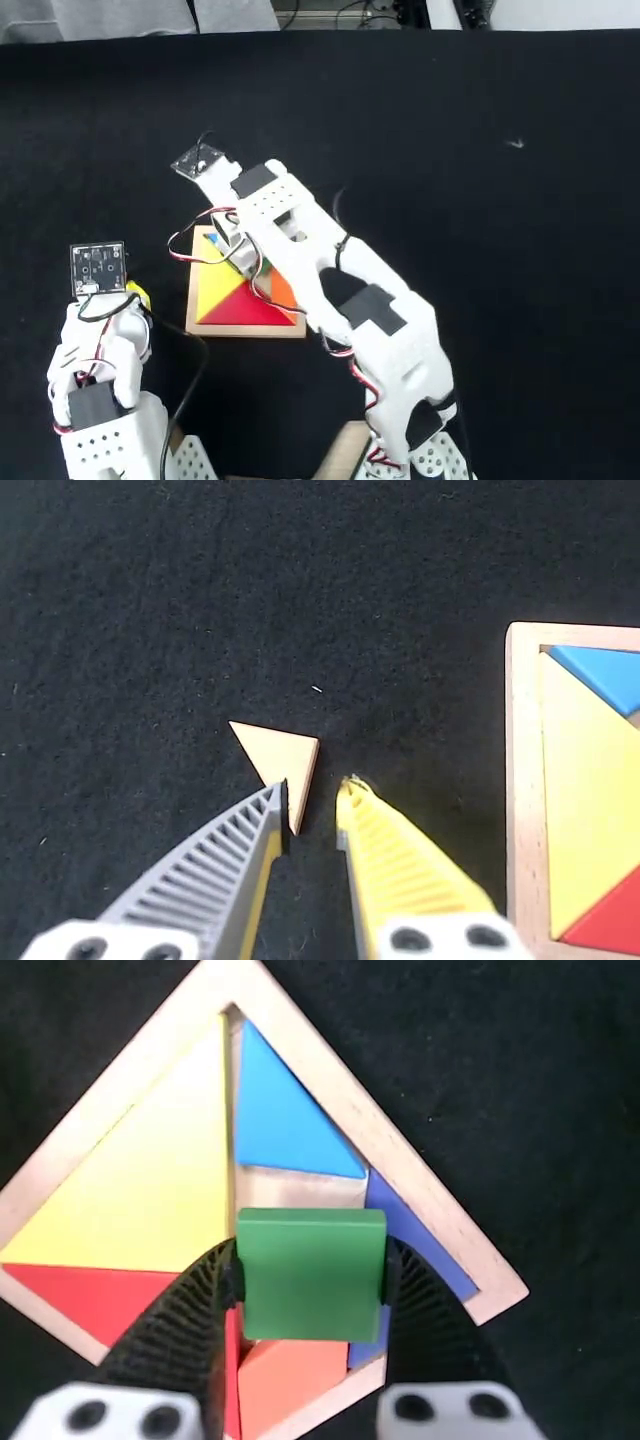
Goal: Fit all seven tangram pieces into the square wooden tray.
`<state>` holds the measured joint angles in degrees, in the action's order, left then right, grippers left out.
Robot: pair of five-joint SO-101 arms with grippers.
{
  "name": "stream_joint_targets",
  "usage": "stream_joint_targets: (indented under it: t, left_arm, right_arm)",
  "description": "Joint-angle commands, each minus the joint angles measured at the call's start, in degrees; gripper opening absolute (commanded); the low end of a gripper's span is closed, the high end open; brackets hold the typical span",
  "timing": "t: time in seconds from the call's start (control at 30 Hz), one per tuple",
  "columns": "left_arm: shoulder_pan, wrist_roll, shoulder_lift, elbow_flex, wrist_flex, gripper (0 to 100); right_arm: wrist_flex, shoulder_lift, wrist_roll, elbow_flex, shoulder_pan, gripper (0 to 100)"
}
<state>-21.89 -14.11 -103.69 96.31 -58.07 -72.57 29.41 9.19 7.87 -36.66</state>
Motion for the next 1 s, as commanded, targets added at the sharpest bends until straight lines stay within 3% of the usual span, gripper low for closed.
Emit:
stream_joint_targets:
  t: [0.0,0.2,0.4,0.73,0.8,0.93,0.97]
  left_arm:
    - [0.3,-0.4,-0.4,1.1,-0.4,10]
    - [0.3,-0.4,-0.4,1.1,-0.3,10]
    - [0.3,-0.4,-0.4,1.1,-0.3,10]
    - [0.4,-0.4,-0.4,1.1,-0.3,10]
    - [0.4,-0.4,-0.4,1.1,-0.3,10]
    - [0.4,-0.4,-0.4,1.1,-0.3,10]
    - [0.4,-0.4,-0.4,1.1,-0.3,10]
  right_arm:
    - [0.6,-0.5,-2.8,3.7,-0.5,6.5]
    - [0.5,-0.6,-3.3,3.8,-1.8,8.7]
    - [-1.1,-0.6,-3.0,4.1,-3.6,25.3]
    - [-3.4,-5.6,-2.7,4.7,-1.9,25.4]
    - [-7.0,-8.9,-1.0,5.8,-0.1,22.1]
    - [-9.6,-14.4,2.4,3.4,2.1,0.3]
    - [-9.1,-14.8,2.7,1.4,1.9,2.8]
